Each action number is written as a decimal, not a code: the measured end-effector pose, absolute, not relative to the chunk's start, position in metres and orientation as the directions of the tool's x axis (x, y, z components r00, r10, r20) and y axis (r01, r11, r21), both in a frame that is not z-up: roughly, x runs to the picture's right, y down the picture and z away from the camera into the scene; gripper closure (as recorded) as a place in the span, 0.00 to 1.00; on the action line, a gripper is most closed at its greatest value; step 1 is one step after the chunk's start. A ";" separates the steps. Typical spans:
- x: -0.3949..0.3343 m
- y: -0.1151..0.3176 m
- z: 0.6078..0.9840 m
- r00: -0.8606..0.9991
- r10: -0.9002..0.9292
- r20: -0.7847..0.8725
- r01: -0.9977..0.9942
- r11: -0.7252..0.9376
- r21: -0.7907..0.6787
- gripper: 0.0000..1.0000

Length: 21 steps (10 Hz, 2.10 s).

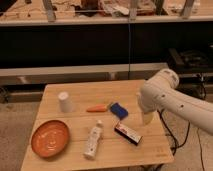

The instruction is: Place the bottle in the ceramic bowl

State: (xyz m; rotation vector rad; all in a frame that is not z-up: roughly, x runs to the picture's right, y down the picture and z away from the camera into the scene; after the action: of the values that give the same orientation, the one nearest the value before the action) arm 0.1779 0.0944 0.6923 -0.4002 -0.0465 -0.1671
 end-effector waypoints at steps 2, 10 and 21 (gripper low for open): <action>0.164 0.096 0.693 0.979 -0.180 0.095 0.202 0.912 -0.356 0.20; 0.119 0.099 0.693 0.918 -0.341 0.200 0.385 0.888 -0.252 0.20; 0.060 0.114 0.708 0.801 -0.467 0.374 0.556 0.812 -0.176 0.20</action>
State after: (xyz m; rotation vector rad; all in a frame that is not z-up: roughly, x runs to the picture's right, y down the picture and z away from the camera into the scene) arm 0.0603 0.1140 0.7078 -0.2853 -0.3237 -0.5565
